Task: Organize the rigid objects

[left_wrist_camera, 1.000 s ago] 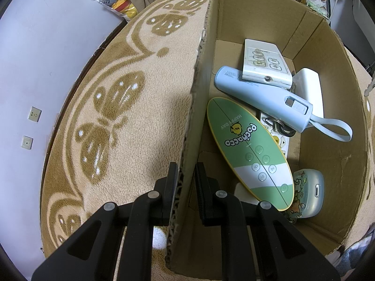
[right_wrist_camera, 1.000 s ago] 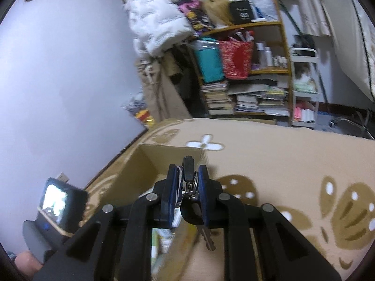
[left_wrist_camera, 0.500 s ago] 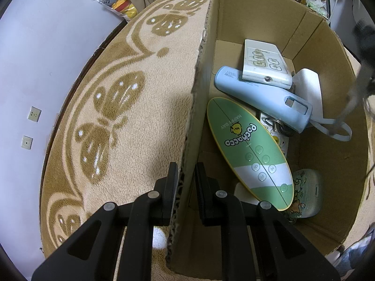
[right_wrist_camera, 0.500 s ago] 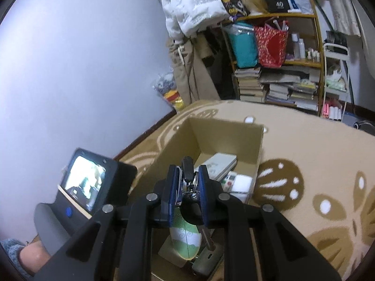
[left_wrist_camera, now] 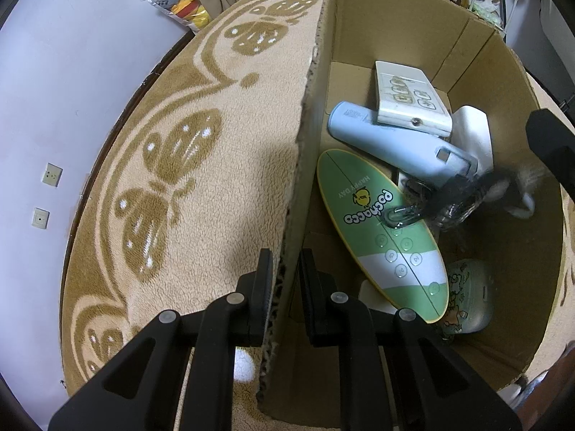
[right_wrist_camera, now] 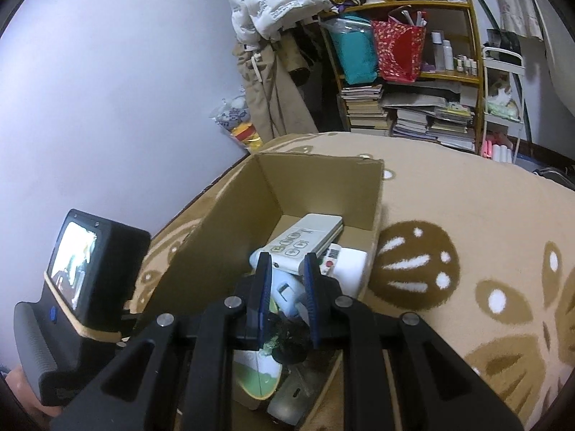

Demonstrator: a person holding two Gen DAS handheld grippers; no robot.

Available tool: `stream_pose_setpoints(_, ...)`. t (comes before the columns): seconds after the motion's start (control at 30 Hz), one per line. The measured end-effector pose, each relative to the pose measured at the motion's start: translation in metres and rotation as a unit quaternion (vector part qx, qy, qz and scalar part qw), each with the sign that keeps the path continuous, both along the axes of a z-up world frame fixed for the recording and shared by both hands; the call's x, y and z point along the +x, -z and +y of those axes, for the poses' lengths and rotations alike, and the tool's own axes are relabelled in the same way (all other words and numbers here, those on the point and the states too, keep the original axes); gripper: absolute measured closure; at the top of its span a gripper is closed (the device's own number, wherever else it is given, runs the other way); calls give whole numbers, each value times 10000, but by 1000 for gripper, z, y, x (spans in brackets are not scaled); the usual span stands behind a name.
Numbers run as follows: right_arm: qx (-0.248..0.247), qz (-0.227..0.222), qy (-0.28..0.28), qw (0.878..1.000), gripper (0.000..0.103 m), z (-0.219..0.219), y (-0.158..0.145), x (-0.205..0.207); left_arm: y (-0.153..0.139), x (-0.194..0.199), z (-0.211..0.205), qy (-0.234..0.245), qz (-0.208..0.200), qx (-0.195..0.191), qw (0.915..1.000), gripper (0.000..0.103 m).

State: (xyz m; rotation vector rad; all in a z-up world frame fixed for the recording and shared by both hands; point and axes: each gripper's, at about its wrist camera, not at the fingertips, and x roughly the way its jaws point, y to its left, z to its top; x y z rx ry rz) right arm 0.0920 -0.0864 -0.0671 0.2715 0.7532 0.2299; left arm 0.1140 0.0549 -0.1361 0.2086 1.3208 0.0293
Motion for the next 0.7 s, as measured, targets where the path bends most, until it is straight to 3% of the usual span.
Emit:
stream_pose_setpoints(0.4,-268,-31,198,9994,81,-7,-7,-4,0,-1,0,2,-4,0,10000,88)
stream_pose_setpoints(0.5,-320,-27,307,9990,59,-15,-10,-7,1,-2,1,-4,-6,-13,10000,88)
stream_pose_setpoints(0.63,-324,50,462,9984,52,-31,-13,-10,0,-2,1,-22,-21,-36,10000,88)
stream_pose_setpoints(0.7,-332,133,595,9976,43,-39,-13,-10,0,-2,1,-32,-20,-48,10000,88)
